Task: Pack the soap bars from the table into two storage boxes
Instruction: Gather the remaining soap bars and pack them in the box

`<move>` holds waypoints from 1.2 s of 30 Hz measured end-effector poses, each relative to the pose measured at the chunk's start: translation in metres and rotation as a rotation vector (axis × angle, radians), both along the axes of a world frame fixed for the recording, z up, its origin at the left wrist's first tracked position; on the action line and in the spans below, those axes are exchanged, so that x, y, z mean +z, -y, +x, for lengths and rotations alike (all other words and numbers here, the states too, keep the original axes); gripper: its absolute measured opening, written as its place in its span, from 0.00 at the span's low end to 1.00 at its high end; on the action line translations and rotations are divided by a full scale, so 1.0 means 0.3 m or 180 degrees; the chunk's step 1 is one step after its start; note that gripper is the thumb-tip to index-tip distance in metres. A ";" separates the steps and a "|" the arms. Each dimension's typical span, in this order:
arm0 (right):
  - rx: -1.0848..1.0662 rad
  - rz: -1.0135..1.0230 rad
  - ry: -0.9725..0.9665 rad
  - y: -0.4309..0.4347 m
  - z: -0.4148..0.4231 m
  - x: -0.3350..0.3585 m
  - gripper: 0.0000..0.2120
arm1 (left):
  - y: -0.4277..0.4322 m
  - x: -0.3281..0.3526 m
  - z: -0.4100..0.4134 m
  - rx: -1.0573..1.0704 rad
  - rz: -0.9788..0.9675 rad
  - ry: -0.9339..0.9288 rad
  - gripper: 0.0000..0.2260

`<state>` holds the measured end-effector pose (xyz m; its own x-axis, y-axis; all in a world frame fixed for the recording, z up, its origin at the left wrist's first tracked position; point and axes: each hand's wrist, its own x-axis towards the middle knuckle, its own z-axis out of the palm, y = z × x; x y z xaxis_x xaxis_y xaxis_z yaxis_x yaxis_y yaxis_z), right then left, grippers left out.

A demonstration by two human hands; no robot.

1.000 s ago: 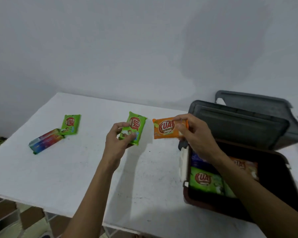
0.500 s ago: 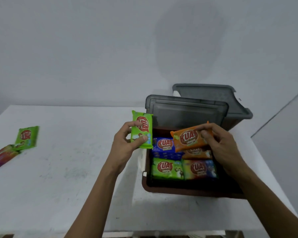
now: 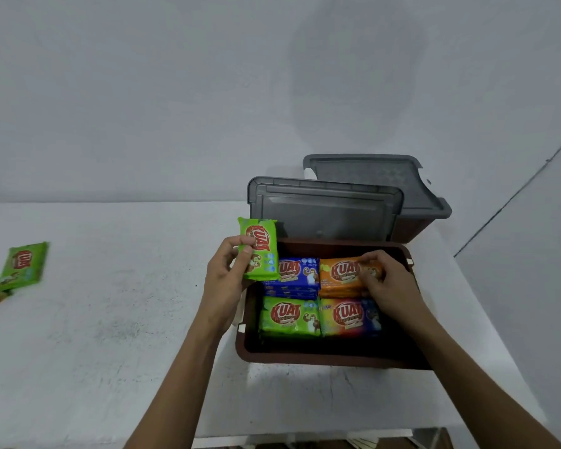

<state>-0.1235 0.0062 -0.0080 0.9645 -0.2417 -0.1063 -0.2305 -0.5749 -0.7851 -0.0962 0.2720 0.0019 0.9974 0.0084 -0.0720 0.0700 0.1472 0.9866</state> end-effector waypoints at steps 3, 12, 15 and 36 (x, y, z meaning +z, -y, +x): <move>-0.0074 -0.0617 0.0075 -0.016 0.001 -0.008 0.11 | -0.002 0.000 0.001 -0.0071 0.0023 0.0019 0.06; 0.0128 -0.1149 0.0089 -0.038 0.003 -0.041 0.13 | 0.001 0.012 0.005 -0.0125 0.0116 -0.0016 0.10; 0.0248 -0.1261 -0.0110 -0.035 0.003 -0.041 0.15 | 0.005 0.022 0.005 -0.0125 0.0044 -0.0060 0.14; 0.0466 0.1879 0.0478 -0.324 -0.035 0.116 0.10 | 0.091 0.084 -0.004 -0.0123 -0.0622 -0.0410 0.10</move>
